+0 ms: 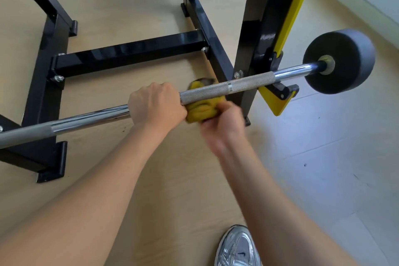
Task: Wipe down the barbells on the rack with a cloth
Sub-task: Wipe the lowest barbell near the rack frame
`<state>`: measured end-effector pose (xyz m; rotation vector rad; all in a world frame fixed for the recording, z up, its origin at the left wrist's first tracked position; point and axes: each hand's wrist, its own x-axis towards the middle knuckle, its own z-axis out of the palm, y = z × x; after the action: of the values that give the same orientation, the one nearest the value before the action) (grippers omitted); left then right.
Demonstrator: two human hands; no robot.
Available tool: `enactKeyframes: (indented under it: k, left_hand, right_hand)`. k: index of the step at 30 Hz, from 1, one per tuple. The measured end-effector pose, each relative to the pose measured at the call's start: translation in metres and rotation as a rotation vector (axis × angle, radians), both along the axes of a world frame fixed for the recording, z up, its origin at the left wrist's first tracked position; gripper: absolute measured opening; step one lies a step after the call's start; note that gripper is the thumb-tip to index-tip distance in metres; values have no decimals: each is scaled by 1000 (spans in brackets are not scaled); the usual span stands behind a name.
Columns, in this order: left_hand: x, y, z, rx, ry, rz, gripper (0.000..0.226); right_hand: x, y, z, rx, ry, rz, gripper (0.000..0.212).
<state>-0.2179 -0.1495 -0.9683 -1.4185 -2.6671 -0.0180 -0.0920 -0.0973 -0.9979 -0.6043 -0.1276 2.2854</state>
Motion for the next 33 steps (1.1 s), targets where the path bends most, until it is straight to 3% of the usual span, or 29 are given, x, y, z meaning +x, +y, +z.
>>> enactKeyframes:
  k: [4, 7, 9, 12, 14, 16, 20, 22, 25, 33]
  left_hand:
    - [-13, -11, -4, 12, 8, -169, 14]
    - [-21, -20, -3, 5, -124, -288, 37]
    - [-23, -23, 5, 28, -318, -310, 40]
    - [-34, -23, 26, 51, -774, -321, 34]
    - [-44, -31, 42, 102, -1035, -247, 29]
    - [-54, -48, 53, 213, -1104, -139, 23]
    - [-67, -93, 61, 460, -1056, 41, 52]
    - [-74, -107, 64, 463, -1029, 126, 55]
    - [-86, -123, 72, 359, -920, 223, 70]
    - [-148, -199, 69, 317, -674, 314, 54]
  right_hand:
    - [-2, -4, 9, 84, -416, 52, 38]
    - [12, 5, 18, 195, -831, 143, 33]
    - [10, -5, 36, 432, -1061, 311, 32]
    - [7, -14, 63, 867, -1283, 539, 22]
    - [2, -21, 78, 1042, -1287, 699, 18]
    - [-10, -33, 89, 1188, -1217, 731, 22]
    - [-50, -65, 99, 1491, -1065, 479, 28]
    - [-69, -80, 97, 1460, -931, 484, 32]
    - [-96, -99, 91, 1494, -932, 365, 32]
    - [-161, -149, 75, 1682, -1071, 135, 33]
